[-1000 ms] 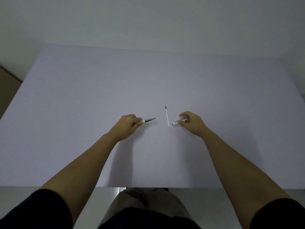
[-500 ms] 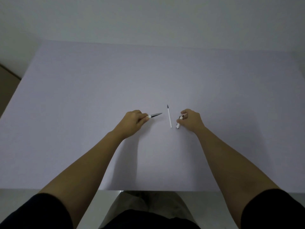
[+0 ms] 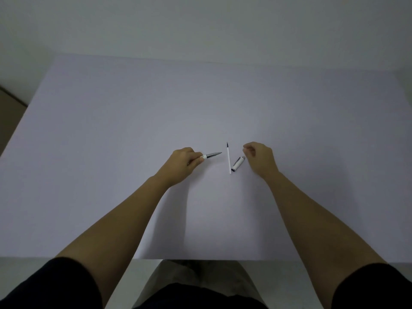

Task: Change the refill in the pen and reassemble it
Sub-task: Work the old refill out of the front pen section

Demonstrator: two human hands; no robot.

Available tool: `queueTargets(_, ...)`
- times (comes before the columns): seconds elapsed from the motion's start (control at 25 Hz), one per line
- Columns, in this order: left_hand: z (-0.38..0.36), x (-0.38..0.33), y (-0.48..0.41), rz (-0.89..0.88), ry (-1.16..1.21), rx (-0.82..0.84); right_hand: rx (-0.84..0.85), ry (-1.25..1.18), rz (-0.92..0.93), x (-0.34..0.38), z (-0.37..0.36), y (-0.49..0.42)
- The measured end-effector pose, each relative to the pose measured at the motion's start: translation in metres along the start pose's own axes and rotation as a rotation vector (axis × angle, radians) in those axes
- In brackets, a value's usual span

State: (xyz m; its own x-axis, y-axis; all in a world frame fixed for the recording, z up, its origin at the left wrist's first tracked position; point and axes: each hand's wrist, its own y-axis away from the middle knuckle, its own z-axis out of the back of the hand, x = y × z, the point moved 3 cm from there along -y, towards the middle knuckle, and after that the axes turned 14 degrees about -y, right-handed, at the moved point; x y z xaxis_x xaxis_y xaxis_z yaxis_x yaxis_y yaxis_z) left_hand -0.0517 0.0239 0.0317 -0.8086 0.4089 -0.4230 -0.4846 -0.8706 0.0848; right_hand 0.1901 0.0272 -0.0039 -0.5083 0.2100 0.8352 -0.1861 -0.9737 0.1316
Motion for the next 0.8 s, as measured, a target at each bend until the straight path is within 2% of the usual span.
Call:
queueTargets(0.12,0.004,-0.002,-0.003,-0.047,-0.057,-0.011,0.082,-0.016,0.138,0.025,0.004,0.002)
queueTargets(0.28,0.008,-0.011,-0.007,-0.110,-0.131,-0.059,0.455,0.011,0.074,0.050,-0.012,0.011)
queueTargets(0.44,0.009,-0.022,-0.007,-0.160,-0.182,-0.053,0.625,0.180,0.095,0.067,-0.022,0.018)
queueTargets(0.52,0.011,-0.025,-0.008,-0.168,-0.173,-0.026,0.622,0.208,0.141,0.073,-0.022,0.018)
queueTargets(0.8,0.022,-0.022,-0.008,-0.124,-0.036,0.087,0.459,0.258,0.500,0.085,-0.020,0.030)
